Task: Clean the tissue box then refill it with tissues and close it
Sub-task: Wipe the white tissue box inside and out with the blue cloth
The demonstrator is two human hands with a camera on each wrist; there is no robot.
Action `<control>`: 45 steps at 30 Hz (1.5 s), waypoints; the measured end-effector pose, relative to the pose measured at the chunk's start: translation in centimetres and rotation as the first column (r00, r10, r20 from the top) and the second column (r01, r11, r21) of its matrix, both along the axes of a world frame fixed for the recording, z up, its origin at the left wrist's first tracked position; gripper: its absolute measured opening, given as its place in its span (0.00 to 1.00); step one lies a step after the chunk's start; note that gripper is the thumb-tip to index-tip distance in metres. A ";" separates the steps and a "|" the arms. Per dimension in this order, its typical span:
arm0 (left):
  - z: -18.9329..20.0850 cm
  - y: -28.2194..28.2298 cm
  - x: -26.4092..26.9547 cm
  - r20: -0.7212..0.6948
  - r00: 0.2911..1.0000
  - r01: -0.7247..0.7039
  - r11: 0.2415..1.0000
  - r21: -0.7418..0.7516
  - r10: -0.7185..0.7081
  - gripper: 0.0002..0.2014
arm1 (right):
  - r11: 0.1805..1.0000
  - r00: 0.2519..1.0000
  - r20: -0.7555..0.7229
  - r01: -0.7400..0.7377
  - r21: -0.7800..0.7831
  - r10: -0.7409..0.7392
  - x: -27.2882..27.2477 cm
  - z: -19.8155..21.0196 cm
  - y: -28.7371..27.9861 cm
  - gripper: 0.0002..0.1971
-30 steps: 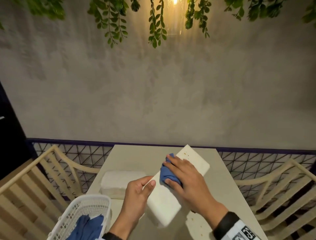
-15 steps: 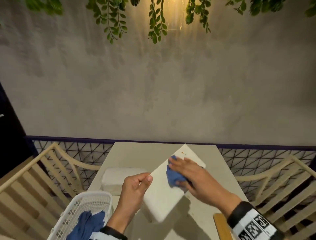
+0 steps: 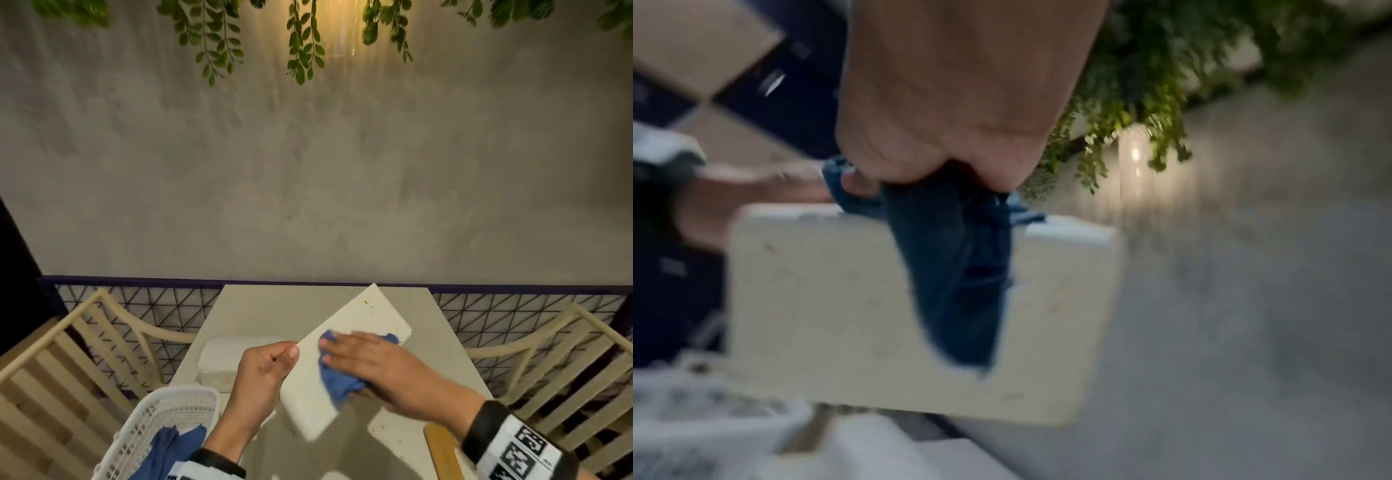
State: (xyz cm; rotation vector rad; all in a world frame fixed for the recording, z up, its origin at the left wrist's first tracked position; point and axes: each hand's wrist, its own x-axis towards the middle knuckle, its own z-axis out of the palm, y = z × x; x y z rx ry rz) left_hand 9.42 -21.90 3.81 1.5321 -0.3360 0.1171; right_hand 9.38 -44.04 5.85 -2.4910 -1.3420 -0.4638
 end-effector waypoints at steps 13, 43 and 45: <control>0.3 -0.3 0.0 -0.007 0.998 -0.068 0.997 -0.032 0.068 0.15 | 0.954 0.973 0.041 0.212 0.211 -0.226 0.9 1.5 2.0 0.32; -0.4 0.8 -0.3 -0.020 0.996 -0.085 0.995 -0.048 0.084 0.26 | 0.978 0.988 -0.063 0.147 0.150 -0.139 -0.2 1.1 4.0 0.19; -0.4 1.0 -0.4 -0.013 0.997 -0.070 0.997 -0.037 0.070 0.29 | 0.950 0.966 -0.085 0.257 0.179 -0.245 0.8 2.3 1.8 0.19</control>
